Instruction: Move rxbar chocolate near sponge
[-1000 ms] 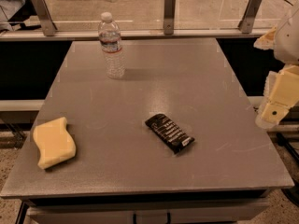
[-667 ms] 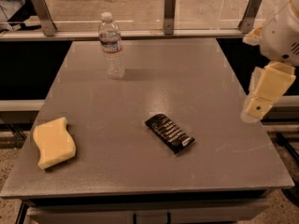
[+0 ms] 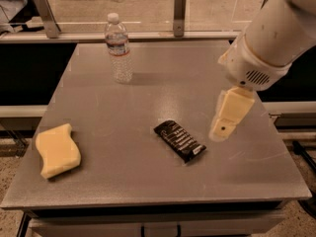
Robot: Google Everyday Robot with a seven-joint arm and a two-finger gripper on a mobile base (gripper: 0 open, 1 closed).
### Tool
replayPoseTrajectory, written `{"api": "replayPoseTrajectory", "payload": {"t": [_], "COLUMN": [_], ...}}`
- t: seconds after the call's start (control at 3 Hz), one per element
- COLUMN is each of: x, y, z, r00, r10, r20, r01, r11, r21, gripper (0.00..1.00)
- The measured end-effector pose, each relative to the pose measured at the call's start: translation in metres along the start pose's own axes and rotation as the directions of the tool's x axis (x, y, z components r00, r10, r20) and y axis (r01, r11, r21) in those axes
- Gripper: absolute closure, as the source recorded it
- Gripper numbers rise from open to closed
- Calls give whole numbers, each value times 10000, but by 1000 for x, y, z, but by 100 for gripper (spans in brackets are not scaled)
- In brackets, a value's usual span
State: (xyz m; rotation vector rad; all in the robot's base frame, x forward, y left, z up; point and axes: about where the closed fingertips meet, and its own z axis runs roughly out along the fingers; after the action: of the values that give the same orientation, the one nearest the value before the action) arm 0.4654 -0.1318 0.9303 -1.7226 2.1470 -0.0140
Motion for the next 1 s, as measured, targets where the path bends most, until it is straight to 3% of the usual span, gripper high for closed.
{"api": "replayPoseTrajectory", "payload": {"t": [0.67, 1.0], "x": [-30, -35], "y": [47, 64], "z": [72, 94], "r00": [9960, 9934], "r10": [694, 995], "r20": [558, 563], "r01": [-620, -893], "r11": [9902, 9829], "r21": [-1255, -1609], "gripper": [0, 18]}}
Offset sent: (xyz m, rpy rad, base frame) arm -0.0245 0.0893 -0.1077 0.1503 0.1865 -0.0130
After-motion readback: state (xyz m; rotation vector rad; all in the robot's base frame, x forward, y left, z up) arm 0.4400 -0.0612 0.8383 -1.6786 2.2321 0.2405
